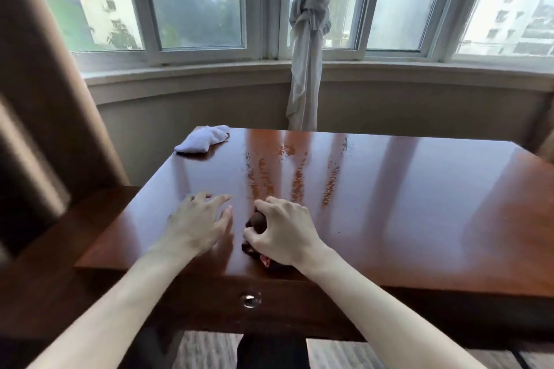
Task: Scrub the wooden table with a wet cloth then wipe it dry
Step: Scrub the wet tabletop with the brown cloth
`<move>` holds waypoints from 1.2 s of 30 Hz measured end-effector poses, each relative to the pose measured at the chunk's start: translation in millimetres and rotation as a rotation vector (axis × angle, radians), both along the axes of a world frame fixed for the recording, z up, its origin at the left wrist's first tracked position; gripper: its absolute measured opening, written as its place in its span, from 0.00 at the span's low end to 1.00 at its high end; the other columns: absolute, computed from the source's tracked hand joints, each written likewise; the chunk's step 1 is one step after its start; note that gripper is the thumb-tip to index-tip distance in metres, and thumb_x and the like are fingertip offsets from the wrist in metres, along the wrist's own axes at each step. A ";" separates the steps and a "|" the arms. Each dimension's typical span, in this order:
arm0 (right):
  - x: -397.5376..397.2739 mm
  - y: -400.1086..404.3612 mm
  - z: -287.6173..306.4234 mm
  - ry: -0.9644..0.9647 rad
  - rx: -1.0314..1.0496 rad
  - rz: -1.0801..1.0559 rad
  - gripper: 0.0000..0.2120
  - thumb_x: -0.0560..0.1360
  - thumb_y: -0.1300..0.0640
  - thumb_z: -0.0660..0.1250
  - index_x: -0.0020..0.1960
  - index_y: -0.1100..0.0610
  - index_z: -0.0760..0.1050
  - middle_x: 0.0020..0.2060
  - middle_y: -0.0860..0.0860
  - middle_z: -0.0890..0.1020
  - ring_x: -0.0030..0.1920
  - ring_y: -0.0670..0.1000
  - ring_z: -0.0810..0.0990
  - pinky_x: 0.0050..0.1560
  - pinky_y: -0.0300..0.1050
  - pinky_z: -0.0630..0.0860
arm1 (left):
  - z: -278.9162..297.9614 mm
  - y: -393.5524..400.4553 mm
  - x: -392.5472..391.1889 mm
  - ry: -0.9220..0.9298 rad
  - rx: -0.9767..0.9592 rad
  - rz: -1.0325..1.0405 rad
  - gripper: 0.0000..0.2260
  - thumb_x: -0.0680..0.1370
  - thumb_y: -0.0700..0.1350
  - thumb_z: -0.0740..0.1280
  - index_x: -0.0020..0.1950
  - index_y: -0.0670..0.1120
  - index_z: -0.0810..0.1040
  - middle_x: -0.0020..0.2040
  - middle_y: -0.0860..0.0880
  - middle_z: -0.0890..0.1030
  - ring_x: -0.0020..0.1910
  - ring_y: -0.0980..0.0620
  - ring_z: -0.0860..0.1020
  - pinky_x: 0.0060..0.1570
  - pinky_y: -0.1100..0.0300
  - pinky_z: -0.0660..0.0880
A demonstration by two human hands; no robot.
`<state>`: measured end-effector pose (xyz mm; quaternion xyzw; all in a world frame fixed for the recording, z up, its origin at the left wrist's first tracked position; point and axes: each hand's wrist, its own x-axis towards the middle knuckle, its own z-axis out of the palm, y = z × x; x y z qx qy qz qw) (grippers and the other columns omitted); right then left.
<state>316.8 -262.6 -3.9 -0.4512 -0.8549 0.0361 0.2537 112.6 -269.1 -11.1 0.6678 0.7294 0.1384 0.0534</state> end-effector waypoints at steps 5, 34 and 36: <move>-37.9 36.7 7.2 0.107 -0.075 -0.319 0.10 0.72 0.45 0.65 0.42 0.52 0.75 0.43 0.52 0.83 0.46 0.58 0.82 0.42 0.47 0.69 | -16.6 -61.8 -46.1 0.045 0.000 0.120 0.25 0.80 0.64 0.52 0.74 0.60 0.70 0.72 0.45 0.71 0.71 0.41 0.70 0.71 0.46 0.66; -134.5 1.7 -1.6 0.089 -0.092 0.191 0.11 0.67 0.40 0.66 0.38 0.47 0.71 0.36 0.43 0.75 0.45 0.49 0.80 0.40 0.43 0.68 | -10.3 -48.1 -104.5 -0.510 0.199 0.234 0.31 0.73 0.62 0.53 0.70 0.50 0.76 0.70 0.49 0.74 0.69 0.53 0.69 0.67 0.59 0.61; -92.1 -6.4 -0.4 0.083 -0.119 0.158 0.10 0.68 0.42 0.68 0.37 0.44 0.69 0.36 0.42 0.73 0.44 0.48 0.79 0.41 0.43 0.65 | -3.1 -46.2 -77.9 -0.473 0.142 0.164 0.30 0.74 0.61 0.54 0.69 0.49 0.76 0.69 0.48 0.75 0.66 0.55 0.71 0.66 0.60 0.62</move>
